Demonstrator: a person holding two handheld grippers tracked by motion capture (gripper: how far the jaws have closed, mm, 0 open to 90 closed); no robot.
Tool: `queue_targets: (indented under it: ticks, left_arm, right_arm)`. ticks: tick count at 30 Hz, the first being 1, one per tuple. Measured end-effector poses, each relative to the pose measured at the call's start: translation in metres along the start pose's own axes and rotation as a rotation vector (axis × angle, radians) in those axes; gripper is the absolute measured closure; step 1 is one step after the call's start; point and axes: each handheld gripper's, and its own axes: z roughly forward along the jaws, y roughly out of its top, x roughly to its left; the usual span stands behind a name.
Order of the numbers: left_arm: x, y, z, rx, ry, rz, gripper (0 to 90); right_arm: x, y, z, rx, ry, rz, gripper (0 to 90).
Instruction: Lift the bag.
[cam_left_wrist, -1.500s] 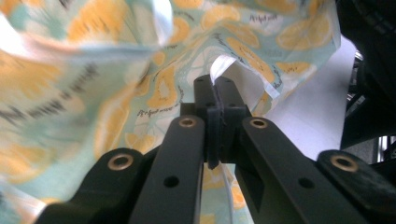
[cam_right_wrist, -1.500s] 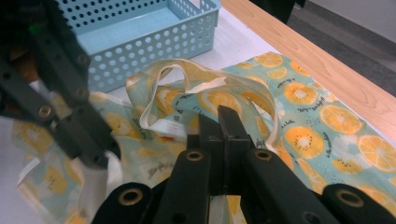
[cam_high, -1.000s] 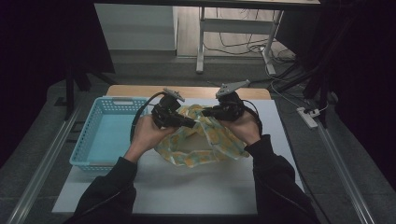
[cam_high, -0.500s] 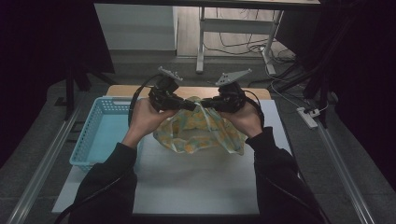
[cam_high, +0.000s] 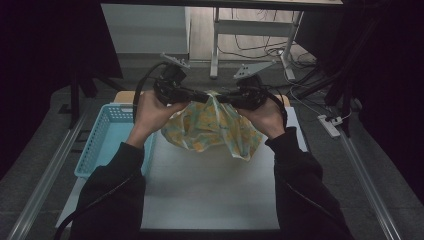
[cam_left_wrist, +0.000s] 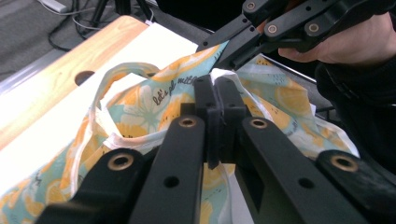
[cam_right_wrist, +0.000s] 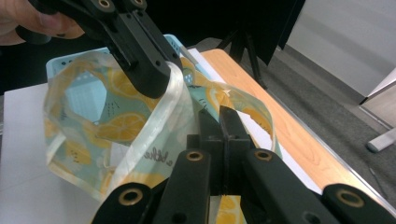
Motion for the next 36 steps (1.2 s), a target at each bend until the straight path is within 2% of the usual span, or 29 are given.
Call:
queue_targets:
  ticks: [11, 15, 19, 22, 28, 31, 36]
  left_arm:
    - [-0.008, 0.025, -0.013, -0.052, 0.025, 0.02, 90.0]
    - [-0.009, 0.03, -0.015, -0.051, 0.028, 0.029, 90.0]
    - [-0.009, 0.033, -0.016, -0.07, 0.027, 0.022, 90.0]
    - [-0.009, 0.031, -0.009, -0.054, 0.037, 0.024, 90.0]
    - [-0.002, 0.027, 0.007, -0.017, 0.078, 0.014, 89.7]
    - [0.001, 0.025, 0.014, -0.003, 0.103, 0.028, 89.5]
    - [0.012, 0.022, 0.026, -0.003, 0.113, 0.001, 89.0]
  right_arm:
    - [-0.005, 0.017, -0.015, -0.034, -0.027, -0.002, 90.0]
    - [-0.005, 0.02, -0.019, -0.039, -0.038, -0.009, 90.0]
    - [-0.006, 0.023, -0.023, -0.041, -0.054, -0.01, 90.0]
    - [-0.006, 0.021, -0.023, -0.047, -0.053, -0.005, 90.0]
    - [-0.01, 0.009, -0.01, -0.025, -0.057, 0.013, 90.0]
    - [-0.014, 0.004, -0.004, -0.009, -0.062, 0.024, 90.0]
    - [-0.019, -0.003, 0.005, 0.016, -0.072, 0.042, 89.8]
